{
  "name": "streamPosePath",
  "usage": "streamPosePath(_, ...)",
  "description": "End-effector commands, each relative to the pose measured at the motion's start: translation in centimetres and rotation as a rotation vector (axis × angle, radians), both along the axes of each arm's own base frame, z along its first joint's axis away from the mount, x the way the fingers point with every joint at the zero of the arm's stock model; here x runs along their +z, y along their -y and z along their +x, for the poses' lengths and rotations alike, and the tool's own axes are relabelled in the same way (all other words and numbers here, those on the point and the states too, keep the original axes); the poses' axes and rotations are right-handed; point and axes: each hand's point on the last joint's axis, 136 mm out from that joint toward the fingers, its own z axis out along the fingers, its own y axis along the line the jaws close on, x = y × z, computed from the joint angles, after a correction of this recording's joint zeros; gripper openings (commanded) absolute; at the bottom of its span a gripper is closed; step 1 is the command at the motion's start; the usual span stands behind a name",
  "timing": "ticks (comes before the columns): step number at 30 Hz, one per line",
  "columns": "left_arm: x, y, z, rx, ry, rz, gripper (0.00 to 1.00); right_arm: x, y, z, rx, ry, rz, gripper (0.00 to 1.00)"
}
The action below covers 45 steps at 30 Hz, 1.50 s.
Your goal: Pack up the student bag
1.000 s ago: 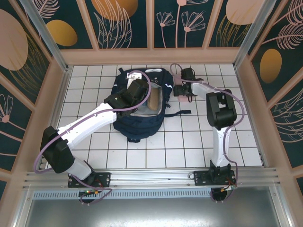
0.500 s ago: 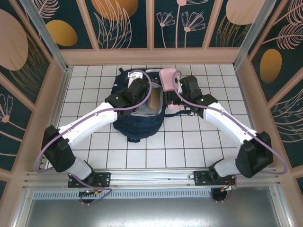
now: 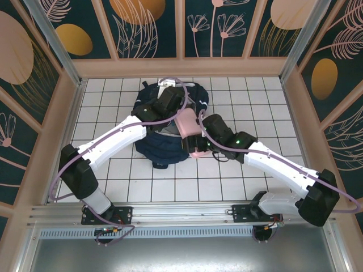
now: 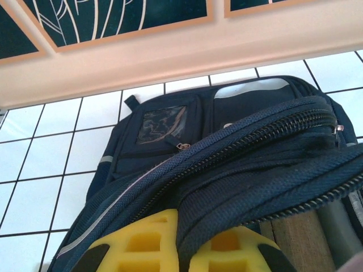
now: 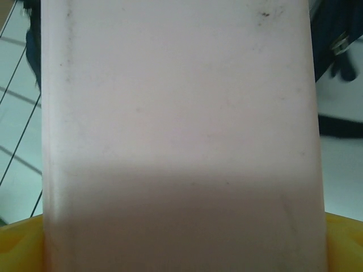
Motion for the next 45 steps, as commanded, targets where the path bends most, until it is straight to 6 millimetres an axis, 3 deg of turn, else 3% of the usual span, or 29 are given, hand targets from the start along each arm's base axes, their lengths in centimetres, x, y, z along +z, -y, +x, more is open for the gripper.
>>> streamPosePath(1,6.6,1.4,1.4,0.007,0.167,-0.172,0.00,0.3,-0.5,-0.5,0.009,-0.025,0.044,0.83)
streamPosePath(4,6.6,1.7,1.0,-0.024,0.156,-0.196,0.00,0.6,-1.4,1.0,0.011,-0.001,0.039,0.84)
streamPosePath(11,6.7,2.5,-1.2,-0.149,0.143,-0.275,0.00,1.6,-4.8,7.2,0.027,0.012,0.096,0.85)
streamPosePath(15,7.4,2.5,-2.4,-0.191,0.155,-0.310,0.00,2.7,-6.0,10.2,0.034,-0.017,0.232,0.84)
streamPosePath(24,7.8,3.5,-3.9,-0.303,0.148,-0.350,0.00,3.9,-9.5,13.9,0.057,-0.088,0.443,0.84)
streamPosePath(27,7.5,3.6,-4.0,-0.312,0.143,-0.351,0.00,3.3,-9.6,15.9,0.001,-0.070,0.402,0.86)
streamPosePath(30,7.4,3.2,-3.8,-0.288,0.150,-0.341,0.00,1.7,-9.5,17.4,-0.041,-0.066,0.310,0.99)
streamPosePath(33,7.1,2.7,-3.5,-0.256,0.151,-0.326,0.00,1.3,-9.0,17.1,-0.049,-0.060,0.279,0.99)
streamPosePath(41,6.2,2.1,-2.7,-0.190,0.145,-0.294,0.00,4.9,-5.2,15.3,-0.093,0.068,0.261,0.99)
streamPosePath(45,5.9,2.1,-2.6,-0.184,0.138,-0.292,0.00,4.9,-3.7,14.5,-0.092,0.094,0.268,0.99)
